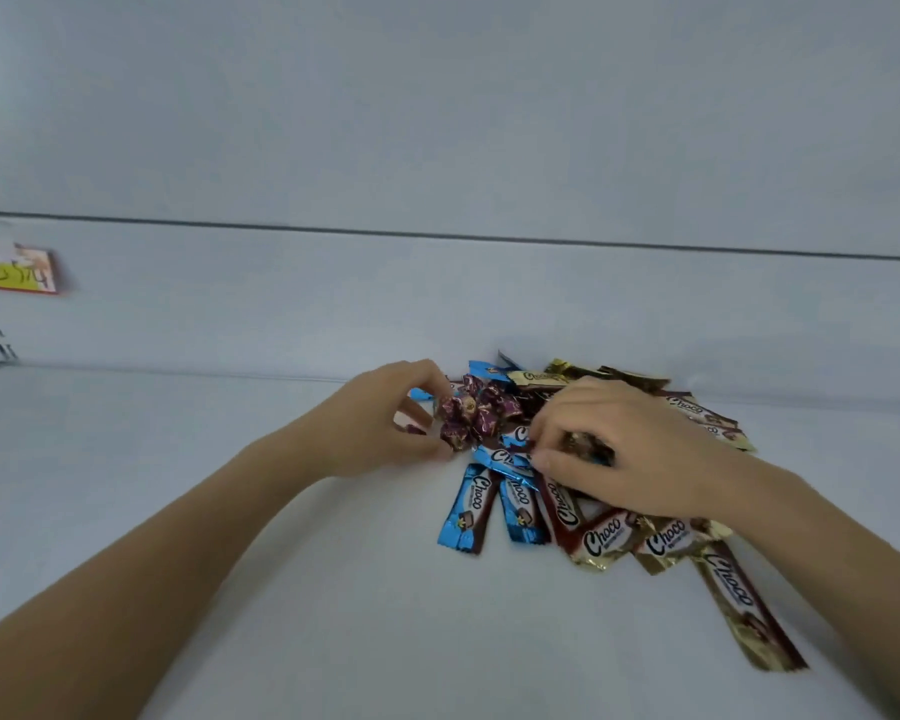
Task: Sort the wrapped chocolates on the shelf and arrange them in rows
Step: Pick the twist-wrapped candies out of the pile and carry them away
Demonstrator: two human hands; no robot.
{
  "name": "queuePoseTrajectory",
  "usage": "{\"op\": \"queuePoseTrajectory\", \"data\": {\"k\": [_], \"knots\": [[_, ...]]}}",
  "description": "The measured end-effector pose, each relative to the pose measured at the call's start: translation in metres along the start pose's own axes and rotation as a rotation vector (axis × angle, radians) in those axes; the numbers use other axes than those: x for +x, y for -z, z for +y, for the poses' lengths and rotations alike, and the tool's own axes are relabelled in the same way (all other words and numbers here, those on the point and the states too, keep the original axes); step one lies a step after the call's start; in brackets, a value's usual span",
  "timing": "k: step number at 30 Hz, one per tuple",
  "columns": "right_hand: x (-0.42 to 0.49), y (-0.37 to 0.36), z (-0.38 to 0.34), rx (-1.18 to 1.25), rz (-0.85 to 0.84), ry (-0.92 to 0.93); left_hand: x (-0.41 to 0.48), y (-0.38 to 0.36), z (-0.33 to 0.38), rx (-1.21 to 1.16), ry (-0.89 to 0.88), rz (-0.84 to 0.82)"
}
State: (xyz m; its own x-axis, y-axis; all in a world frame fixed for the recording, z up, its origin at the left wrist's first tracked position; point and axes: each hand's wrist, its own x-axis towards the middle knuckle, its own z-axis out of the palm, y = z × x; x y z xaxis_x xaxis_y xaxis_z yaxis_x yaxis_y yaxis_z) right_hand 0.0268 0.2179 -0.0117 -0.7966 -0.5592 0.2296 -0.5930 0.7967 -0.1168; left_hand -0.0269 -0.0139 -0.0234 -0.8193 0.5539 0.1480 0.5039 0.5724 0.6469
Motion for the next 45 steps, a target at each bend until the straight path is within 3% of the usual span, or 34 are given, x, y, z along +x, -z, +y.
{"op": "queuePoseTrajectory", "data": {"k": [7,15,17,24,29,33,36,39,45], "knots": [[-0.005,0.008,0.007,-0.016,0.056,-0.231,0.0,0.0,0.005,0.032,-0.026,0.005],[0.032,-0.001,-0.014,-0.184,-0.06,-0.273,0.006,-0.014,0.007,-0.022,0.009,0.096],[0.041,-0.001,-0.011,-0.153,-0.099,-0.319,0.008,-0.02,0.011,-0.053,0.016,0.099],[0.056,-0.002,-0.007,0.053,-0.311,-0.351,0.012,-0.034,0.012,0.177,0.027,0.1],[0.057,-0.006,-0.003,0.153,-0.225,-0.384,0.014,-0.027,0.003,0.107,0.016,0.242],[0.055,-0.009,0.0,0.162,-0.175,-0.369,0.011,-0.018,-0.002,-0.121,0.162,0.358],[0.054,-0.008,-0.002,0.156,-0.18,-0.336,0.011,-0.011,-0.002,-0.424,0.238,0.398],[0.052,-0.006,-0.002,0.226,-0.092,-0.322,0.01,-0.006,0.004,-0.648,0.278,0.344],[0.044,0.0,0.004,0.615,0.16,-0.441,0.006,-0.007,0.01,-0.609,0.27,0.232]]}}
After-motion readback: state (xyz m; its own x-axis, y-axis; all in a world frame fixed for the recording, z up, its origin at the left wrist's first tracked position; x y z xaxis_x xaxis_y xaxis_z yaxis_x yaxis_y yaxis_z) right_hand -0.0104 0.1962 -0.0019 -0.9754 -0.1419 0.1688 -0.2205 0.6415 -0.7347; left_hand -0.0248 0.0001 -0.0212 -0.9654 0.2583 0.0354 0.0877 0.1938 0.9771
